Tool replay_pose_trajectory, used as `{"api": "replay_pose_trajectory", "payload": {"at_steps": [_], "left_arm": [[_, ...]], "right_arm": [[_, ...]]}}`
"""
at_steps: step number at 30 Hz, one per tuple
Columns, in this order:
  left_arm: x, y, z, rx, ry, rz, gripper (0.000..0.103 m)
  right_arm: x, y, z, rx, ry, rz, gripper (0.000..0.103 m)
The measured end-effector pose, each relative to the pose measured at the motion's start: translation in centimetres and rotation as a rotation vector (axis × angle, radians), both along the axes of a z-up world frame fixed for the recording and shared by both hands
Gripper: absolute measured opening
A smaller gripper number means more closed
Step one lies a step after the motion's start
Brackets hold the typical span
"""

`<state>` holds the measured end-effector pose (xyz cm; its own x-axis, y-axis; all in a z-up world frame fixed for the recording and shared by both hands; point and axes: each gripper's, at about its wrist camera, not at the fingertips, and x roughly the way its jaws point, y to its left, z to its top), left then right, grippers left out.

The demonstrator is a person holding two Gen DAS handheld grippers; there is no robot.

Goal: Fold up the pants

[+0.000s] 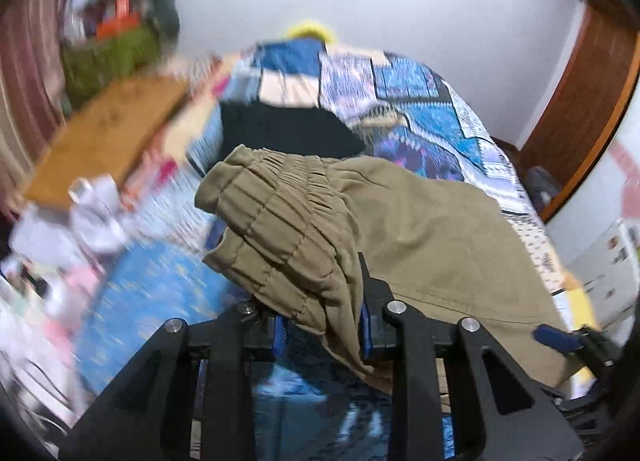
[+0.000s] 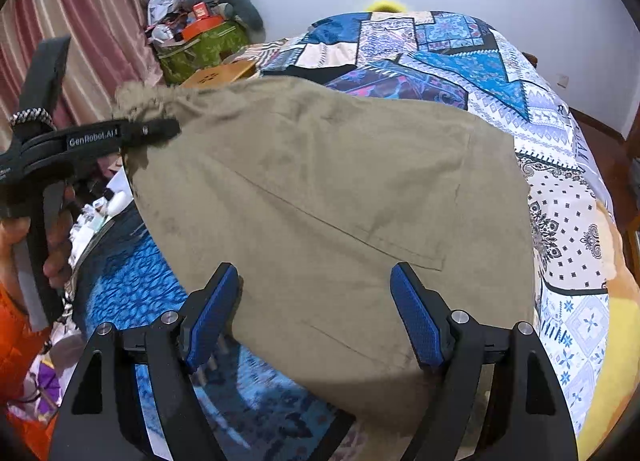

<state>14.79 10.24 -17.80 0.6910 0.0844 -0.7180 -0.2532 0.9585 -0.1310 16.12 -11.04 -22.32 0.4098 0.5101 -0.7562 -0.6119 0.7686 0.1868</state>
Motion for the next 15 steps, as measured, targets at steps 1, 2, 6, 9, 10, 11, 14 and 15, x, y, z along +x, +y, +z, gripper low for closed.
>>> {"api": "replay_pose_trajectory", "payload": {"at_steps": [1,2,6,9,10,11,14,15], "left_arm": [[-0.1,-0.2,0.4,0.039,-0.012,0.001,0.028],[-0.3,-0.3,0.9,0.085,-0.025,0.003,0.028],[-1.5,-1.8,3.1,0.283,-0.122,0.046,0.028],[-2.4,-2.8,4.5,0.351,-0.190,0.045,0.027],[-2.6,-3.4,4.9,0.372,-0.205,0.030,0.027],[-2.6,-3.9,5.1,0.384,-0.213,0.016,0.027],[-2.7,-5.3,5.5,0.411,-0.238,-0.035,0.026],[-2.7,-5.9,5.7,0.418,-0.254,-0.050,0.025]], "right_arm": [[-0.2,0.0,0.1,0.007,0.000,0.004,0.075],[-0.5,-0.1,0.3,0.015,-0.001,0.005,0.075],[-1.1,-0.9,1.0,0.020,-0.029,-0.053,0.075],[-0.9,-2.0,0.3,-0.003,-0.025,-0.101,0.073],[-0.9,-2.2,0.2,-0.012,-0.033,-0.104,0.074],[-1.0,-2.3,0.1,-0.028,-0.043,-0.109,0.074],[-1.2,-2.3,0.1,-0.049,-0.059,-0.102,0.074],[-1.2,-2.2,0.1,-0.049,-0.061,-0.104,0.074]]}}
